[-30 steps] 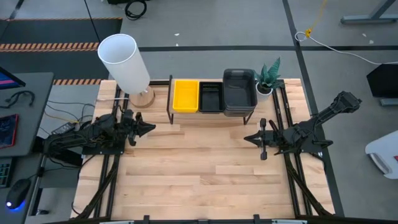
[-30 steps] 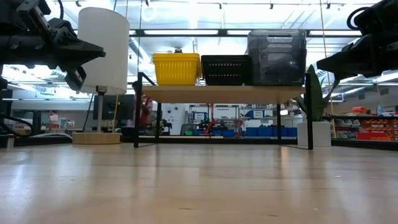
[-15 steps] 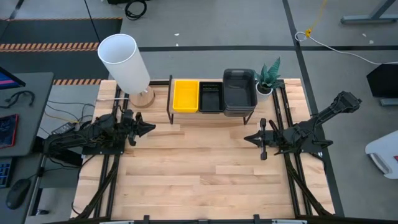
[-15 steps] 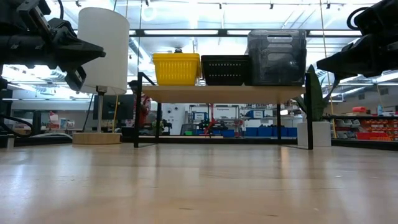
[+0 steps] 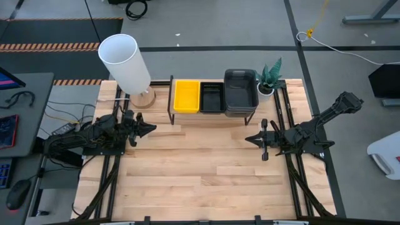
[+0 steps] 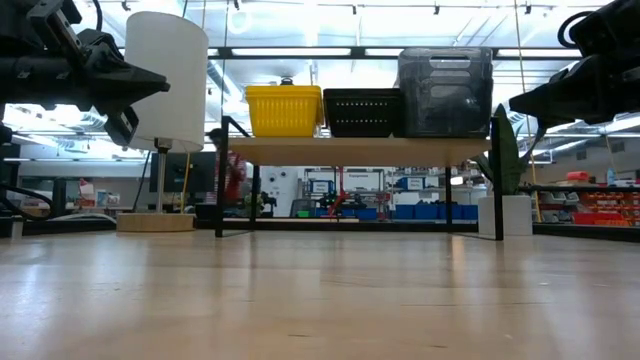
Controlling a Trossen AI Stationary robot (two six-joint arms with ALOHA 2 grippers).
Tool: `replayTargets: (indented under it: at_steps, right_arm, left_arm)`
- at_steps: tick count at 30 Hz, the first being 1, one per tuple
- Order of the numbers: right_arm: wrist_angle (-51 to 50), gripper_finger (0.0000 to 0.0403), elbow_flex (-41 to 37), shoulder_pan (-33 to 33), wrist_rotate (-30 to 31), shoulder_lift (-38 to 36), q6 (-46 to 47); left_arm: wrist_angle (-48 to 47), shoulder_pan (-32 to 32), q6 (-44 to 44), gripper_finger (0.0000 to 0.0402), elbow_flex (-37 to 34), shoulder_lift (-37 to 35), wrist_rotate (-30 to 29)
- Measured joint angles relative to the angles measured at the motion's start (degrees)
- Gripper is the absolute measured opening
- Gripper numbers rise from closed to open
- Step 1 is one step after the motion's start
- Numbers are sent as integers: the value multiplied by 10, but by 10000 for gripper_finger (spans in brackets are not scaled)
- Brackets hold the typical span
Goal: Stack baskets on shelf by color
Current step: Return to Home Position
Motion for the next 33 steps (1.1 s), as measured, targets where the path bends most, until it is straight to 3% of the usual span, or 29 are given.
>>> replayTargets:
  at_steps: [33]
  right_arm:
    - [0, 14, 0, 0, 0, 0, 0]
  left_arm:
    - [0, 0, 0, 21, 0, 0, 0]
